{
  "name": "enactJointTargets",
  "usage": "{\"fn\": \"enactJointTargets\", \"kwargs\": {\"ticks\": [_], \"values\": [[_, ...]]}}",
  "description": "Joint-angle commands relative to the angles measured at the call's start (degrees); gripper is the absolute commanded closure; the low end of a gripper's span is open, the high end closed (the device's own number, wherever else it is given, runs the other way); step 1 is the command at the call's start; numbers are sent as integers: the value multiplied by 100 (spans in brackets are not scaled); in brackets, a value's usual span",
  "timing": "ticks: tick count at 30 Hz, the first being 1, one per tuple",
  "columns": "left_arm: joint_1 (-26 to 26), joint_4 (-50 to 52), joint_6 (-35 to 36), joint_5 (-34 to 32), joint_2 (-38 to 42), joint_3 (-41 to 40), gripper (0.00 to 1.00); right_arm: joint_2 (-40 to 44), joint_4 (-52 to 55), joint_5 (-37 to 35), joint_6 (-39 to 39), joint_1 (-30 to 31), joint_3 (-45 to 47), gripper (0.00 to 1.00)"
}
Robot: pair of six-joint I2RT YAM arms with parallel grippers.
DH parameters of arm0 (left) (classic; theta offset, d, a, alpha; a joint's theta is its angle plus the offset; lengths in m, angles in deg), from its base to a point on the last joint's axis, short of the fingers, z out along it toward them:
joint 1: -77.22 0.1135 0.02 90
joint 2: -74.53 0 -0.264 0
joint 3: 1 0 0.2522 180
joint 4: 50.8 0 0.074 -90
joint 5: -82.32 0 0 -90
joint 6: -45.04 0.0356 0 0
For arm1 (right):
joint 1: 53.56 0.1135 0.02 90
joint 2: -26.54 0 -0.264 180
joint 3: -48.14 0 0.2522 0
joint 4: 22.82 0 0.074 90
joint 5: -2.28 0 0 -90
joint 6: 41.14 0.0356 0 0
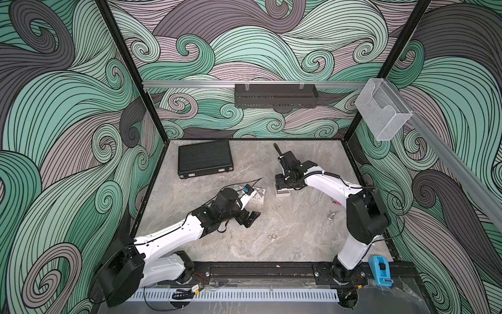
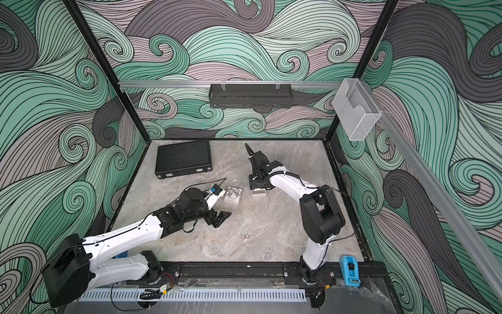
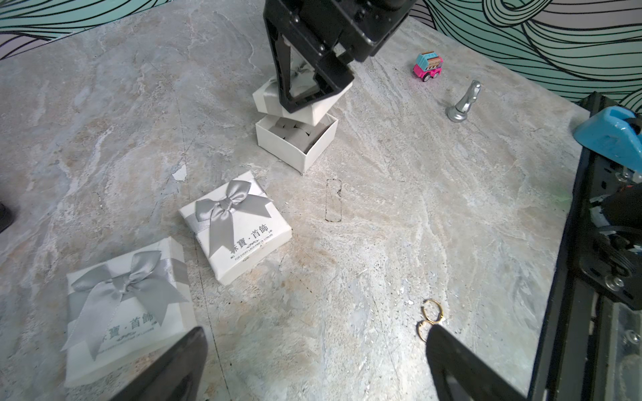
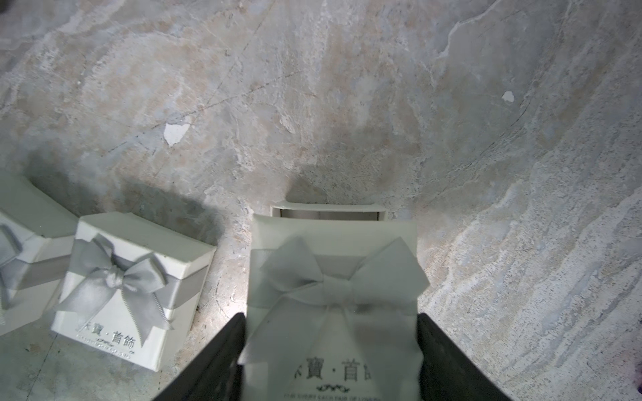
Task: Take the rings out of the lift-off lid box
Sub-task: Close the lid on the jewelry box.
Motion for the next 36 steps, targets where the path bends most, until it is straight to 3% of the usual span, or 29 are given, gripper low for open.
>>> {"fn": "enactJointTargets", "kwargs": {"ticks": [1,16,36], "values": [[8,-46,-21,14,-48,1,1,89,-28,-151,35,17,-42,27],[8,11,-45,-1,-38,8,1,-414,-373,-13,128,20,7,27],[8,7,-56,43,-107,54,1,-336,-465,39,203,21,345,25]]}}
